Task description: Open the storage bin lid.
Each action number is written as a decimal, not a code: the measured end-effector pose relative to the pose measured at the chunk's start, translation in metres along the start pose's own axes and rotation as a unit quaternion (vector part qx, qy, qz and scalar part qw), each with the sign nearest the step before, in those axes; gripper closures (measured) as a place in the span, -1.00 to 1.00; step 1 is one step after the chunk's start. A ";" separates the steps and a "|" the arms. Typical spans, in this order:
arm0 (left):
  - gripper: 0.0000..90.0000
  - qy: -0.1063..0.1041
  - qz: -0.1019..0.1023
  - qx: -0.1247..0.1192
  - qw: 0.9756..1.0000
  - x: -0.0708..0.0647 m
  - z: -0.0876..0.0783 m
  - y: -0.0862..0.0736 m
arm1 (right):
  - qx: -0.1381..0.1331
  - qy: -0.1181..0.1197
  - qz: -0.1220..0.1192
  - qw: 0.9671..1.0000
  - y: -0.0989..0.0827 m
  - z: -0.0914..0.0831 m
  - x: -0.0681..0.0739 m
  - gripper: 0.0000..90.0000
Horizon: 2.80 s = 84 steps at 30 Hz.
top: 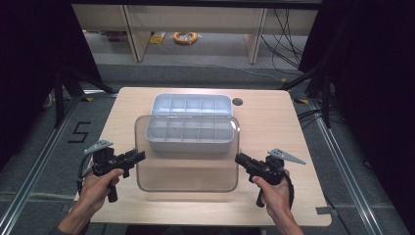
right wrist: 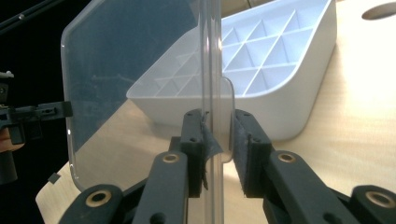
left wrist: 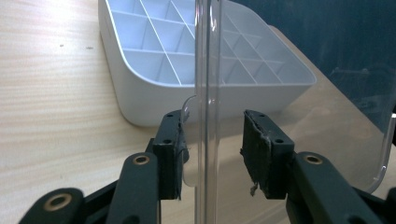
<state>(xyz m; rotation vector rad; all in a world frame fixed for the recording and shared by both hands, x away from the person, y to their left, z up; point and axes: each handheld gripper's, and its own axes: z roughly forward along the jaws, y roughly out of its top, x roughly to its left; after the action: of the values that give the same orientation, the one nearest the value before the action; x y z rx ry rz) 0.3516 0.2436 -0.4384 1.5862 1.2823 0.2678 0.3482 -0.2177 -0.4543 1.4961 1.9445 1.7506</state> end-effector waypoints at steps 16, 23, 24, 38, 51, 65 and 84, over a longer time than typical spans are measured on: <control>0.33 -0.013 -0.014 0.024 1.000 -0.002 -0.012 -0.031 | 0.013 0.003 0.008 1.000 -0.028 -0.020 0.009 0.70; 0.33 -0.021 -0.006 0.027 0.999 -0.007 -0.015 -0.035 | 0.007 0.001 0.010 1.000 -0.030 -0.028 0.015 0.70; 0.33 -0.018 -0.006 0.024 1.000 -0.007 -0.014 -0.036 | 0.008 -0.002 -0.004 1.000 -0.031 -0.028 0.012 0.70; 0.33 -0.023 -0.030 0.047 0.998 0.003 0.000 -0.046 | 0.030 -0.013 0.014 0.999 -0.042 -0.020 0.000 0.69; 0.27 -0.030 -0.030 0.082 0.996 0.011 0.010 -0.053 | 0.065 -0.020 0.042 0.997 -0.051 -0.013 -0.006 0.61; 0.24 -0.028 -0.025 0.098 0.995 0.015 0.016 -0.058 | 0.085 -0.030 0.066 0.994 -0.059 -0.006 -0.011 0.56; 0.18 -0.025 -0.028 0.120 0.992 0.019 0.024 -0.061 | 0.105 -0.041 0.066 0.991 -0.062 0.000 -0.016 0.49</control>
<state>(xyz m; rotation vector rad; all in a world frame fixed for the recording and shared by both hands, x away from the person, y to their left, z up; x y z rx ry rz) 0.3400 0.2398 -0.5053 1.7433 1.3585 0.0383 0.3213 -0.2189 -0.5124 1.7716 2.0880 1.5432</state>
